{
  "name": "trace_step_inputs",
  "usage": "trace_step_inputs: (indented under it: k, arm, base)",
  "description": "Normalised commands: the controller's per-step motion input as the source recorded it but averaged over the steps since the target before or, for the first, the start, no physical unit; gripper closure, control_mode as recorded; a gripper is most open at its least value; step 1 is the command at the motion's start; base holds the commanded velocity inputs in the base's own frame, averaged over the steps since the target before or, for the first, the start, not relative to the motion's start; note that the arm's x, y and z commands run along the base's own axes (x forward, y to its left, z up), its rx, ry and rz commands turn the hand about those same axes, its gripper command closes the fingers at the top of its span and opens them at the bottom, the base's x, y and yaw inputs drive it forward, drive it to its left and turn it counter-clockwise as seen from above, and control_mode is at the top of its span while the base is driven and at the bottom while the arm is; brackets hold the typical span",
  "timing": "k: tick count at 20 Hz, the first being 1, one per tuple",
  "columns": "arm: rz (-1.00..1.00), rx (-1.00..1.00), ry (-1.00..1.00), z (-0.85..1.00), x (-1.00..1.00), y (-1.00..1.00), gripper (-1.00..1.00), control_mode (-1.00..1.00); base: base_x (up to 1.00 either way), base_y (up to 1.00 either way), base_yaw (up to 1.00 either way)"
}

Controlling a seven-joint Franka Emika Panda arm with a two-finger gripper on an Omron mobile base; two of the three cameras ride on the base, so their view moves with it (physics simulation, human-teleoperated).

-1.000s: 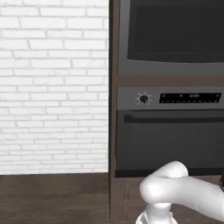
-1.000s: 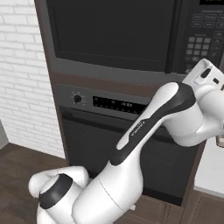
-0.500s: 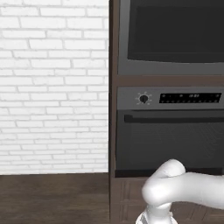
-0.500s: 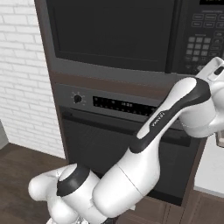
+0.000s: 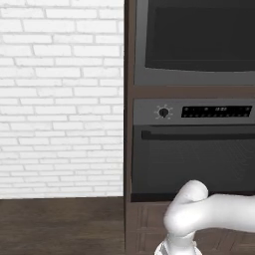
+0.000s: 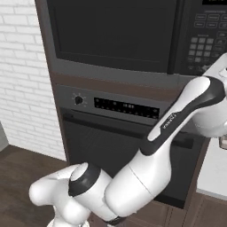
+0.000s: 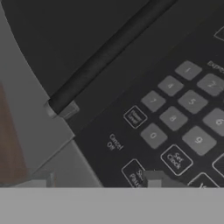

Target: Pick the avocado from the sink and place it in the bowl. Then pick the bowl and place it in the microwave. Then close the microwave door and press the start button.

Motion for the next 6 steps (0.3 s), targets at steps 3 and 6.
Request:
trace_step_inputs:
  k: [3, 6]
  arm:
    - [0.05, 0.00, -0.05, -0.30, -1.00, 0.91, -1.00, -1.00]
    - [0.06, 0.00, 0.00, -0.32, -0.74, 1.00, -1.00, -1.00]
  base:
    - [0.00, 0.00, 0.00]
    - [0.00, 0.00, 0.00]
